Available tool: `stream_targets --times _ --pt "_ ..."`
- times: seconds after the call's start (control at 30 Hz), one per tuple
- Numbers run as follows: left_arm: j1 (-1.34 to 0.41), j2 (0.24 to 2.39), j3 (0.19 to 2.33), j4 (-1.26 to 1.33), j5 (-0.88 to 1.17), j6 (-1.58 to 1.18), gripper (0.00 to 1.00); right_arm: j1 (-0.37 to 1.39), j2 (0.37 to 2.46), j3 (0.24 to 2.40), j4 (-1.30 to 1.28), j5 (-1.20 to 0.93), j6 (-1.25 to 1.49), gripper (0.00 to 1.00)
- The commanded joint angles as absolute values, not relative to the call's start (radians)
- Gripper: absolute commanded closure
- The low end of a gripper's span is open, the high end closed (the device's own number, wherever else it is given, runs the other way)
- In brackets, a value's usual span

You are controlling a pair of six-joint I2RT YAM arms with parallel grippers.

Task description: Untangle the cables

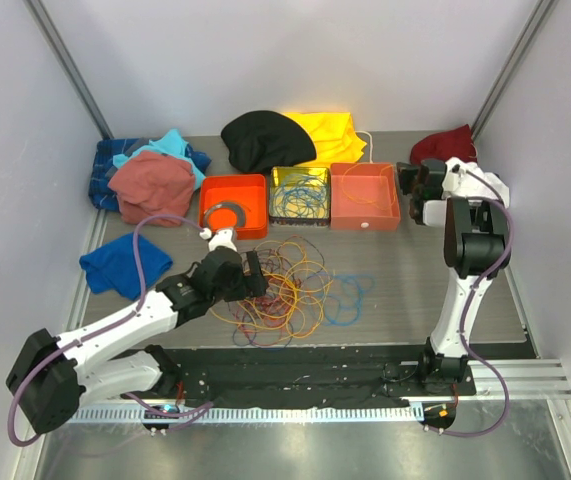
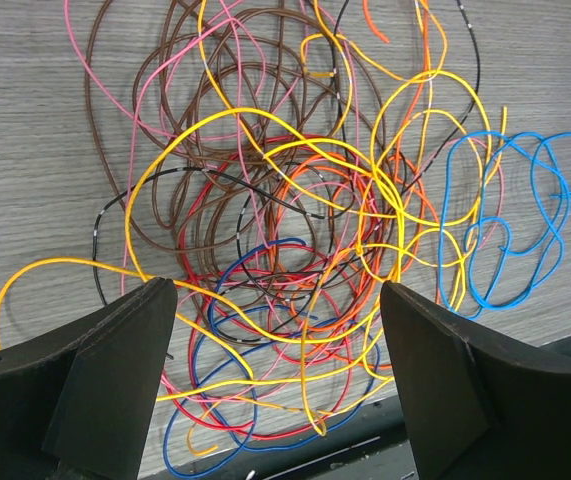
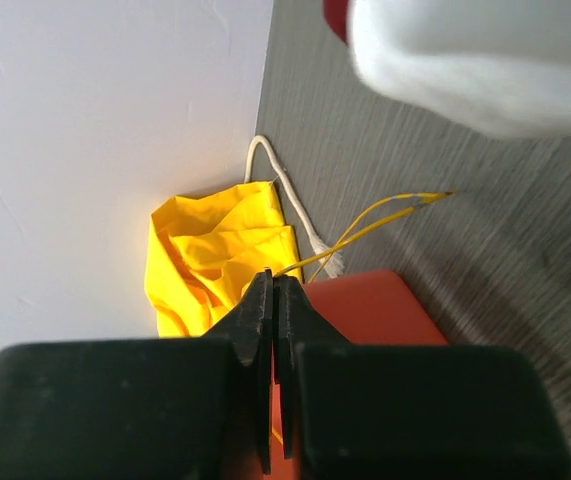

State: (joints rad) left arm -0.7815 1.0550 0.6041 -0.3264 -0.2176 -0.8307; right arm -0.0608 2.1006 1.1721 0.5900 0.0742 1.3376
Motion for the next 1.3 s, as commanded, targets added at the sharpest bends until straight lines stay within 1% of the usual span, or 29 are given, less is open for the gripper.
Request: stream_targets --times 0.0,0.23,0.27,0.4,0.5,0.77,1.0,1.27 --pt "-0.784 1.006 0.615 -0.307 -0.227 -0.842 0.12 -0.051 1.958 1.201 0.578 0.069 1.221 0.99" --pt "-0.784 0.963 0.592 -0.31 -0.206 -0.865 0.13 0.0 1.76 1.245 0.424 0.064 1.037 0.99" --pt "-0.784 0.956 0.588 -0.311 -0.204 -0.868 0.13 0.039 1.747 1.273 0.401 0.067 1.014 0.99" --pt "-0.784 0.914 0.561 -0.311 -0.201 -0.882 0.14 0.1 1.689 1.371 0.199 0.1 0.857 0.99" --pt "-0.784 0.882 0.545 -0.316 -0.193 -0.894 0.14 0.133 1.652 1.404 0.114 0.127 0.812 0.99" --pt "-0.784 0.822 0.517 -0.324 -0.18 -0.905 0.14 0.152 1.614 1.327 0.086 0.137 0.792 0.99" --pt "-0.784 0.807 0.506 -0.333 -0.187 -0.913 0.15 0.16 1.663 1.302 0.097 0.133 0.762 0.99" --pt "-0.784 0.825 0.509 -0.328 -0.19 -0.911 0.15 0.204 1.693 1.204 0.091 0.167 0.693 0.99"
